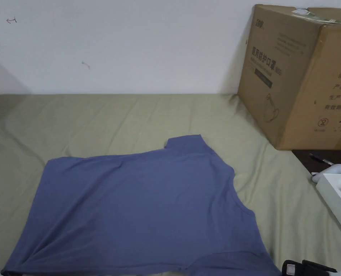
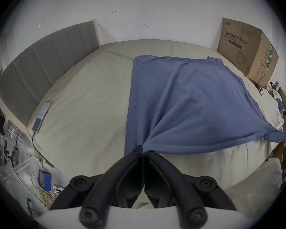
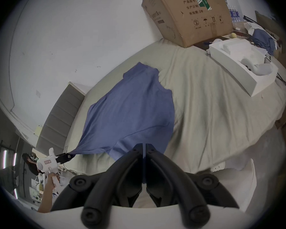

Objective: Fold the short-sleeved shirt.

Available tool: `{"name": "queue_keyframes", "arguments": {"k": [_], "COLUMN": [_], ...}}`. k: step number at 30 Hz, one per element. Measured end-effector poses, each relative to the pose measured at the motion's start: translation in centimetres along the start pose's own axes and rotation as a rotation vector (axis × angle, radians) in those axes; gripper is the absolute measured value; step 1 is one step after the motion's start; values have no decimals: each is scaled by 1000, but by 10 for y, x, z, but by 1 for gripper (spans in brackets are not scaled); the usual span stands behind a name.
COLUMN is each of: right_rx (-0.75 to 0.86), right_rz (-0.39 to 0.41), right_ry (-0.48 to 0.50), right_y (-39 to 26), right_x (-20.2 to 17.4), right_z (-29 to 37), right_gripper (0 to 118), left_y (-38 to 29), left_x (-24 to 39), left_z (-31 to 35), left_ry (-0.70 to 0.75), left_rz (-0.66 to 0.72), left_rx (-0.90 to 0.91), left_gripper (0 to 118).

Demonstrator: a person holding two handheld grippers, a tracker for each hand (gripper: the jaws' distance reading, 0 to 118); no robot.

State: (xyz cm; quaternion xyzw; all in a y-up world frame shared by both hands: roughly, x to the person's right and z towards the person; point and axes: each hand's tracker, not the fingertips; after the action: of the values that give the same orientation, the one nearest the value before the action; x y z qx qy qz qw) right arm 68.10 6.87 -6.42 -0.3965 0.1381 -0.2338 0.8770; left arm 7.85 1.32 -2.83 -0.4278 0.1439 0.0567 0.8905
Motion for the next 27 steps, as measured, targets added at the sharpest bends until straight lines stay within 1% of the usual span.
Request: {"name": "queue_keyframes", "arguments": {"k": [1, 2, 3, 6, 7, 8, 9, 10, 11, 12, 13, 14, 16, 17, 18, 19, 20, 21, 22, 23, 24, 25, 26, 27], "right_rx": [-10, -17, -15, -32, -24, -11, -4, -18, -44, -42, -17, 6, -9, -9, -6, -6, -3, 2, 1, -3, -11, -31, -42, -51], "right_rz": [11, 57, 70, 27, 21, 23, 43, 68, 87, 91, 95, 102, 97, 107, 125, 142, 153, 153, 152, 151, 141, 141, 142, 137], "right_ry": [-10, -26, -50, -66, -77, -87, -97, -113, -106, -106, -93, -54, -59, -55, -54, -48, -47, -46, -40, -35, -38, -39, -35, -38], "right_y": [-7, -13, -17, -17, -15, -12, -14, -9, -5, -1, -2, 4, 18, 23, 30, 37, 43, 49, 56, 62, 69, 76, 82, 89], "right_x": [-3, -3, -1, 9, 8, 8, 9, 7, 5, 3, -4, -6, -14, -18, -24, -29, -34, -39, -44, -47, -51, -54, -57, -59], "right_z": [5, 9, 6, -11, -17, -23, -30, -34, -39, -42, -39, -39, -47, -50, -56, -61, -68, -74, -83, -92, -103, -113, -121, -130], "right_gripper": [2, 2, 2, 2, 2, 3, 12, 50, 90, 111, 115, 112, 110, 110, 108, 99, 85, 62, 36, 23, 16, 9, 2, 0], "left_y": [-5, -10, -14, -17, -16, -15, -14, -12, -9, -10, -7, -2, 17, 25, 33, 40, 49, 58, 66, 73, 77, 84, 91, 99], "left_x": [-3, -4, -5, -14, -11, -15, -15, -16, -16, -15, -16, -17, -22, -23, -20, -15, -8, -1, 5, 11, 24, 31, 33, 35], "left_z": [2, 3, 3, -6, -7, -13, -13, -12, -11, -4, 2, 7, 8, 8, 10, 11, 14, 13, 11, 7, 3, -3, -10, -17], "left_ry": [2, 12, 15, -18, -7, 5, 5, 2, 1, 1, -1, -15, -104, -142, -144, -124, -123, -110, -101, -99, -77, -68, -74, -83], "left_rz": [0, -2, 7, 59, 54, 53, 53, 53, 61, 78, 118, 157, 255, 277, 287, 282, 259, 224, 183, 148, 140, 136, 136, 133], "left_rx": [2, -3, -4, -4, -5, -6, -3, 3, 8, 20, 57, 87, 49, 49, 62, 75, 91, 86, 90, 97, 101, 85, 85, 82], "left_gripper": [0, 0, 0, 0, 4, 12, 23, 49, 76, 101, 113, 113, 114, 114, 114, 112, 109, 98, 69, 39, 15, 8, 7, 1]}}
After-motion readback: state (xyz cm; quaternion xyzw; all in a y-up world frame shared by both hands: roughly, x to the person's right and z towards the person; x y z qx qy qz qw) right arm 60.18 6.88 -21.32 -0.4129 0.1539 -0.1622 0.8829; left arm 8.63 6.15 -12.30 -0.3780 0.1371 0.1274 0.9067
